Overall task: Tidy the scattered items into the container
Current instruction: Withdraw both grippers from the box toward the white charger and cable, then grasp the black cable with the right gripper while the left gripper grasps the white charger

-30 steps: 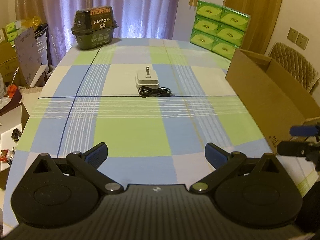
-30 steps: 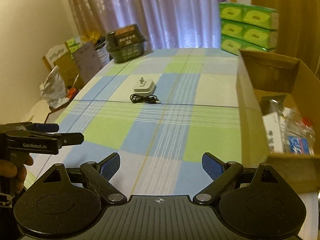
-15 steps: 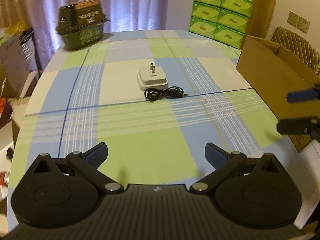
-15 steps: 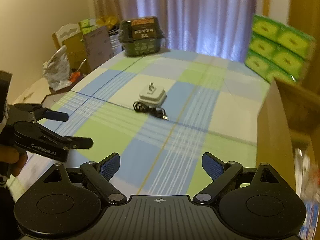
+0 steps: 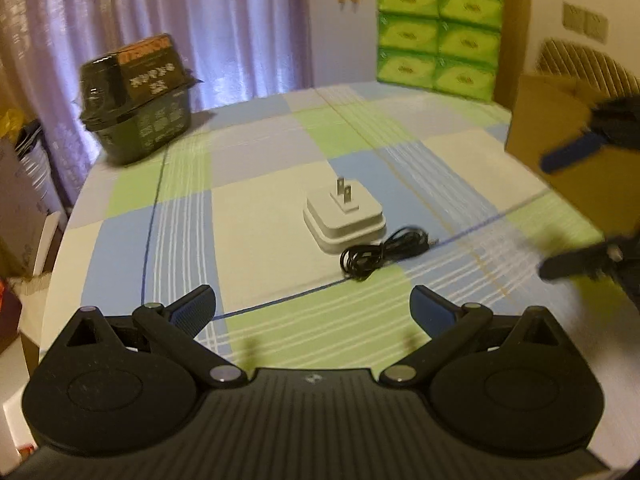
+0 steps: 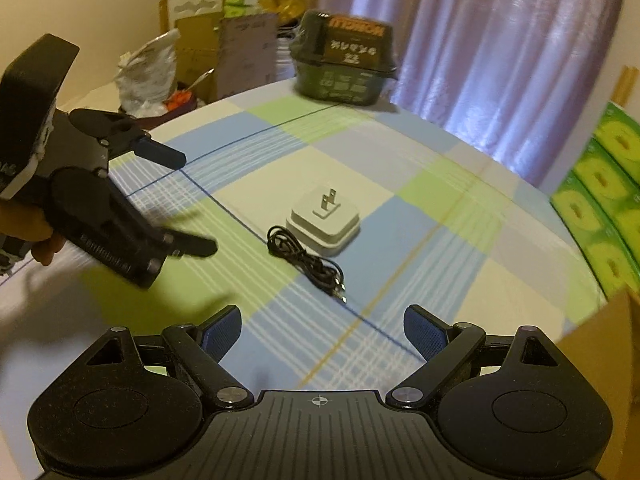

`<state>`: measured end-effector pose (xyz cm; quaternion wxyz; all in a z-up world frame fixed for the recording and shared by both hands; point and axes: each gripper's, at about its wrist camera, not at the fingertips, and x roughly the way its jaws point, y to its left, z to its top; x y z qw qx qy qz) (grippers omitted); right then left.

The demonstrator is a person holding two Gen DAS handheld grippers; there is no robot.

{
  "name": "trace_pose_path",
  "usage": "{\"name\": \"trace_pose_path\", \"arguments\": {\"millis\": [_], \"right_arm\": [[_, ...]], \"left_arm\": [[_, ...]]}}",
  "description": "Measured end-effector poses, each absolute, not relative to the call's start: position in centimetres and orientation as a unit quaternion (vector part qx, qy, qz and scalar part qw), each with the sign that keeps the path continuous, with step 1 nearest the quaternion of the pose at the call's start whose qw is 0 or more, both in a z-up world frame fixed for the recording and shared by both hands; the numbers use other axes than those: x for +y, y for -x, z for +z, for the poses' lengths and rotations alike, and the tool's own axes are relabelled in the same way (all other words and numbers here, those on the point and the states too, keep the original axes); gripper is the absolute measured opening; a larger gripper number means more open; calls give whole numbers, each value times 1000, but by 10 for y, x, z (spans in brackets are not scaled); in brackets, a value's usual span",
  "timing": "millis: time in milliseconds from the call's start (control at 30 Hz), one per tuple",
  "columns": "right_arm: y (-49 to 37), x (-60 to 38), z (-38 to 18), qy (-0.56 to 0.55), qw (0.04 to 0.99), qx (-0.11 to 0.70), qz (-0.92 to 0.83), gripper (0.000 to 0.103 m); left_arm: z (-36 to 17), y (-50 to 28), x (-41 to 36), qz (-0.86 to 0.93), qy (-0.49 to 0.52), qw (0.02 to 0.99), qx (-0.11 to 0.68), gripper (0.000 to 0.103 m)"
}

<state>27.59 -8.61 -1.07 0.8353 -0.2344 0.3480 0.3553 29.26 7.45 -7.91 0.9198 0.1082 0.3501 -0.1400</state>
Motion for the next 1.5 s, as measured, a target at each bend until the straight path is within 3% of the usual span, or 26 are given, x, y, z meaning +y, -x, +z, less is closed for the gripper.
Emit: {"name": "trace_pose_path", "arguments": {"millis": [133,567,667,933,1033,1167,1500], "right_arm": [[-299,-67,-26,255,817,357,374,93],[-342,-33,-67,304,773,368,418,93],[-352,-33,-74,299,766,375,428,68],[-367,-31,-78,275,760,371,458,68],[-366,-31,-78,268,753,373,471,57],[-361,-34,-77,266,758,373,464,30],[-350,-62,-74,270,775,394,413,28]], "left_arm": [[-84,-295,75,-153,-179,918,318,101],[-84,-316,79,-173,-198,915,306,102],[-86,-320,86,-165,-186,916,315,102],[-84,-326,94,-168,-138,920,327,102],[-86,-328,92,-164,-136,919,333,102],[-88,-333,93,-156,-119,918,345,102],[-95,-333,79,-173,-141,908,354,102]]}}
